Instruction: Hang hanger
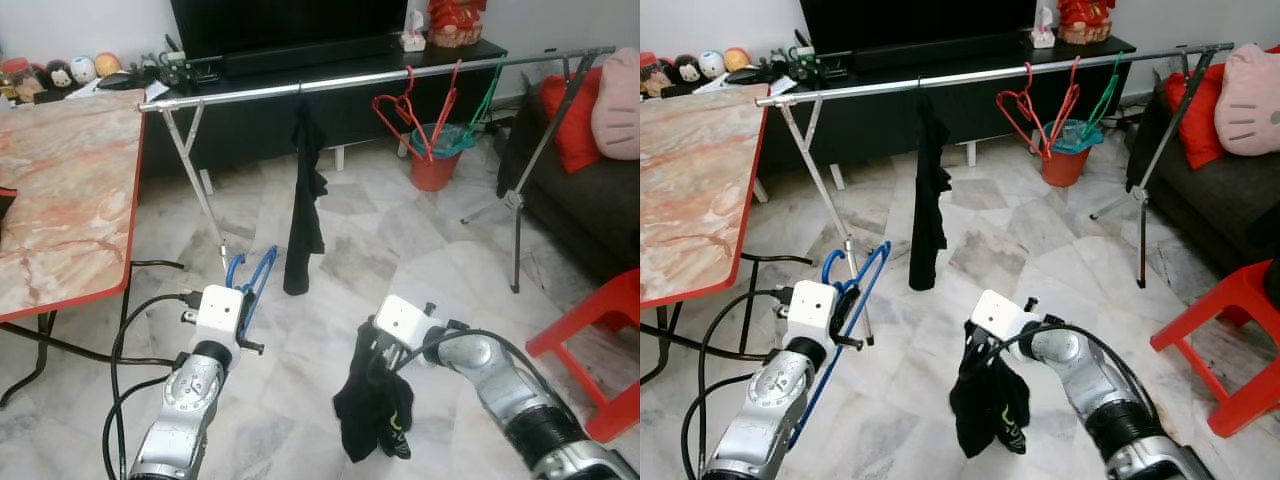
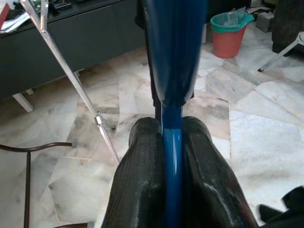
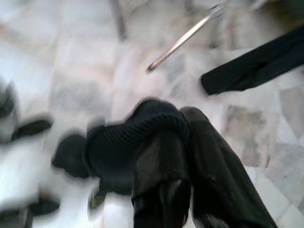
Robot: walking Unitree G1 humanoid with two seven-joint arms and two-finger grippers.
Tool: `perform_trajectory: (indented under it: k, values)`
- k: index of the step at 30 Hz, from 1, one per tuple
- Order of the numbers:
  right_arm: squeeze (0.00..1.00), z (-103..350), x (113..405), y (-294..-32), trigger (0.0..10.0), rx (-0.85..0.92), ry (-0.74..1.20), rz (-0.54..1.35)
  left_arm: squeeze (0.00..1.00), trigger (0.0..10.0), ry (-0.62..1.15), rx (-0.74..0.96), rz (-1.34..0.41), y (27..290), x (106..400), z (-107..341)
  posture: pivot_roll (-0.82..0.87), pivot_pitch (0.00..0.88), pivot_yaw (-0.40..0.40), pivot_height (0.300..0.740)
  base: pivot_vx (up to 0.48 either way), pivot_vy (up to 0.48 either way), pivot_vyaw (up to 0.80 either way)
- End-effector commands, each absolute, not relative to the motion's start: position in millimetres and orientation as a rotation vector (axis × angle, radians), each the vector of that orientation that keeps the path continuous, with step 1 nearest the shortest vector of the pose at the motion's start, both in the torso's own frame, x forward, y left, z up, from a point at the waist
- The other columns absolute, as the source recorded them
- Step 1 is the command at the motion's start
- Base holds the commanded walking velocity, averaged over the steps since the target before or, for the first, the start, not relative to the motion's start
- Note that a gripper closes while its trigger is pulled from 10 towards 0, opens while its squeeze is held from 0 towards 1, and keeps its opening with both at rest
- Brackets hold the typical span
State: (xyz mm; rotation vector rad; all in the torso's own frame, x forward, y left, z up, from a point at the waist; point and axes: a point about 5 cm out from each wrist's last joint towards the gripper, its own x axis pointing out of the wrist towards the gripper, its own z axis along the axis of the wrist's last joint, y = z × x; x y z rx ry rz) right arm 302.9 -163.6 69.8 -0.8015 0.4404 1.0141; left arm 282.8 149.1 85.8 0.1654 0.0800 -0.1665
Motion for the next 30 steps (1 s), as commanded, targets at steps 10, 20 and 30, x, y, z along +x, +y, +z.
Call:
perform_trajectory:
  k: [10, 20, 30]
  values:
    - [0.00, 92.7, 291.5, -187.2, 10.0, -1.079, 0.540, 1.272, 0.00, 10.0, 0.101, 0.213, -0.207, 150.1, 287.2, 83.5, -0.03, 0.000, 0.027, 0.740, 0.000, 0.000, 0.00]
    - [0.00, 112.2, 337.6, -181.3, 10.0, -0.872, 0.355, 0.809, 0.00, 10.0, 0.108, 0.214, -0.199, 149.2, 286.7, 82.2, -0.03, 0.000, 0.022, 0.740, 0.000, 0.000, 0.00]
    - [0.00, 121.7, 358.5, -185.7, 10.0, -0.582, 0.298, 0.422, 0.00, 10.0, 0.112, 0.222, -0.189, 150.6, 286.2, 81.2, -0.03, 0.000, 0.022, 0.740, 0.000, 0.000, 0.00]
